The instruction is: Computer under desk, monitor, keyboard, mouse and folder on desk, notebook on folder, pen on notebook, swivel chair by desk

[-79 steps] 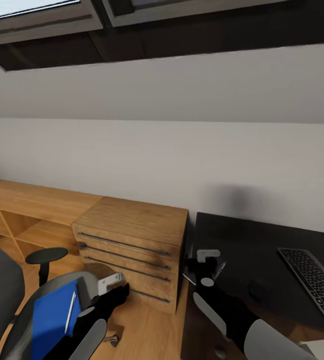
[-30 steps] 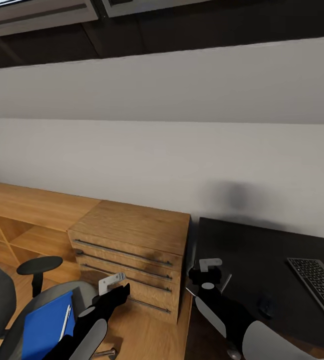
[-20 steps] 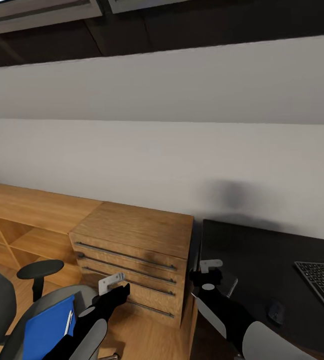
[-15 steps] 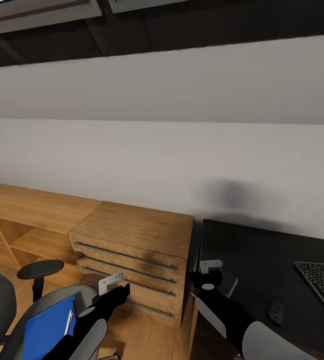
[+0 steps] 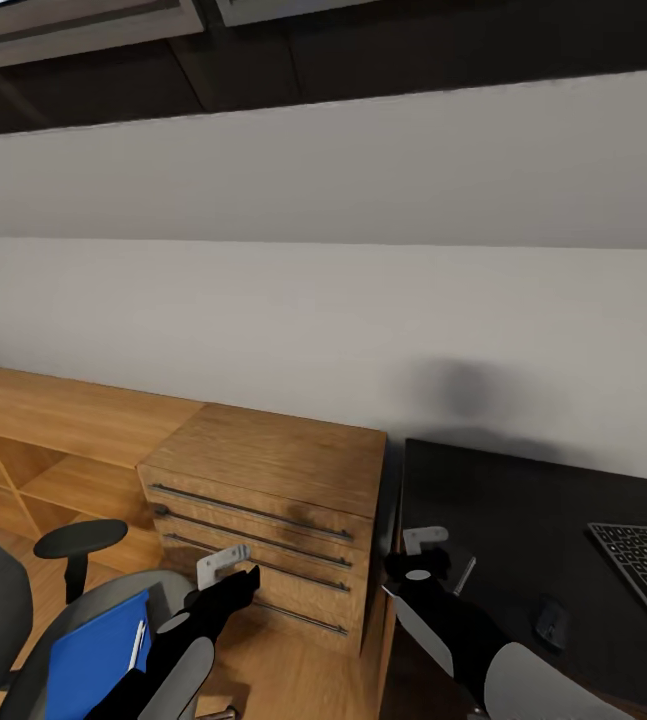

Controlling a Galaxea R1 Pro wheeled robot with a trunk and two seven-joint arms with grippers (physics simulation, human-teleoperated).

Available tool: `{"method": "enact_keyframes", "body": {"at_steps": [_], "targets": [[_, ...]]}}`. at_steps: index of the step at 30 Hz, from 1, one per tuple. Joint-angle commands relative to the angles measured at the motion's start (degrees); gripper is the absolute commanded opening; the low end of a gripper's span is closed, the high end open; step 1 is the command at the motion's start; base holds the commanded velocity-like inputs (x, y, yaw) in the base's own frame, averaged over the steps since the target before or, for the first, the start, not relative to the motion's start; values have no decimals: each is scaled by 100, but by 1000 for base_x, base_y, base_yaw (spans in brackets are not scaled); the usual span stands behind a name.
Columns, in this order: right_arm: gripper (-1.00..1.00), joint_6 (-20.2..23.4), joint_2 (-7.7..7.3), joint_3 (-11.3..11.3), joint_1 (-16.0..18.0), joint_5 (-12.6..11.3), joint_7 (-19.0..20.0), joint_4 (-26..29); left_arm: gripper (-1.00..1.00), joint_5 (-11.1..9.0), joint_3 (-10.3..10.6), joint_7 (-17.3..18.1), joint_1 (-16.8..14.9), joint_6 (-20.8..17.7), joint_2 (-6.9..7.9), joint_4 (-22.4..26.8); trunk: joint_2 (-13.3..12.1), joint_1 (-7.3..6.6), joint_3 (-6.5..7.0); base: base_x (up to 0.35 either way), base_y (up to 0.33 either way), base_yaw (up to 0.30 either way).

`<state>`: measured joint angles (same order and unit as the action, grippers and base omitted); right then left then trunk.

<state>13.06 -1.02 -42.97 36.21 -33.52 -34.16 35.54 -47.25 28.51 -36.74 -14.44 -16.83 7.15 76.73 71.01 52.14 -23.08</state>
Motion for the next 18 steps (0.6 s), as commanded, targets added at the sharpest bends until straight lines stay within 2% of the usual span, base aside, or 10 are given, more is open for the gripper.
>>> {"method": "enact_keyframes", "body": {"at_steps": [1, 6, 18], "targets": [[100, 95, 3, -41, 12, -29, -35, 7, 100, -30, 14, -44, -6, -12, 6, 28, 5, 0, -7, 0, 0, 0], [100, 226, 74, -36, 17, -24, -14, -1, 100, -36, 14, -46, -6, -13, 10, 158, 5, 0, -7, 0, 0, 0], [100, 297, 92, -36, 18, -23, -10, -3, 100, -71, 13, -53, -6, -21, 10, 408, 5, 0, -7, 0, 0, 0]]}}
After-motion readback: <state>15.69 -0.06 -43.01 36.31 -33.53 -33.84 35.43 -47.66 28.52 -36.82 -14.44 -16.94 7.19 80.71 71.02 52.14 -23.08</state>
